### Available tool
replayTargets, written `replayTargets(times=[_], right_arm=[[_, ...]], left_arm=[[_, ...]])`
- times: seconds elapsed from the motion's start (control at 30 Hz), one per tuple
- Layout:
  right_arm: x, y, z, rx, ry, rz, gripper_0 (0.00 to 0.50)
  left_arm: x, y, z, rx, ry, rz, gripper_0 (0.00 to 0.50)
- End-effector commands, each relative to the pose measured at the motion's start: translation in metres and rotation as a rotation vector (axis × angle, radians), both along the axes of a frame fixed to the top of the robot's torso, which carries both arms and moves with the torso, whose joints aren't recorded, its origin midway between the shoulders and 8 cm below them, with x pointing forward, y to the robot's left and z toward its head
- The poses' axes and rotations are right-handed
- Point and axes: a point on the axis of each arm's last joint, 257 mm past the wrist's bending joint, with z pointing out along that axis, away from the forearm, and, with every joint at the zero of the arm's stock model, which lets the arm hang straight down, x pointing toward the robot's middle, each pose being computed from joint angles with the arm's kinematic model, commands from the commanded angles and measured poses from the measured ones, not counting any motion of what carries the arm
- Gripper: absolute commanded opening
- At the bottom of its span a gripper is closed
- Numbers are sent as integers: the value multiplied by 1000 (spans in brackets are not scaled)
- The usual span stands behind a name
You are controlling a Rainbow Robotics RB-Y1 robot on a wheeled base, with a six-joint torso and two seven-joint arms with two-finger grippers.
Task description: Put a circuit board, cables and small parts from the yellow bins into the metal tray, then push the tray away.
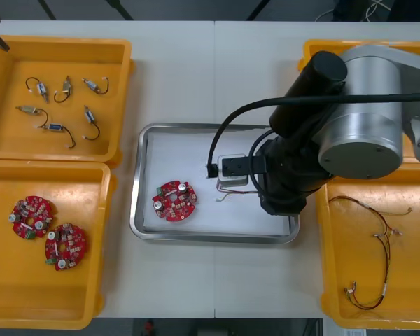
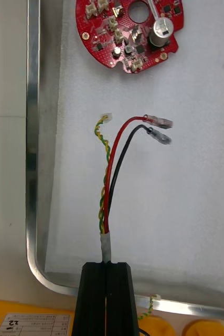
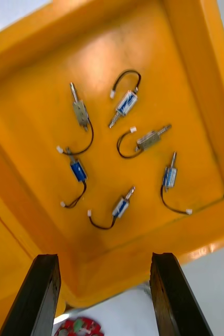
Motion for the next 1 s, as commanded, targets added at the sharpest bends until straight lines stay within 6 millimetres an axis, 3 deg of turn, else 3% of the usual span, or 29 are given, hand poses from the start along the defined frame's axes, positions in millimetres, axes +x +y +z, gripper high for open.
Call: replayTargets(times=[0.03, 0.4, 0.83, 0.87, 0.97, 1.0], right_arm=[[1, 26, -3, -10, -12, 73, 0], [10, 32, -56, -64, -29, 91, 0], [23, 39, -74, -75, -19, 55, 0], [24, 39, -74, -75, -22, 54, 14], [24, 40, -74, -71, -26, 56, 288], [26, 39, -74, -72, -28, 52, 336]], left_arm=[[22, 8, 27, 12, -85, -7, 500], [62, 31, -3, 27, -137, 93, 500], [79, 42, -60, 113, -110, 80, 500], [80, 44, -64, 119, -107, 79, 500], [83, 49, -75, 137, -106, 79, 500], [84, 50, -77, 138, -109, 78, 500]])
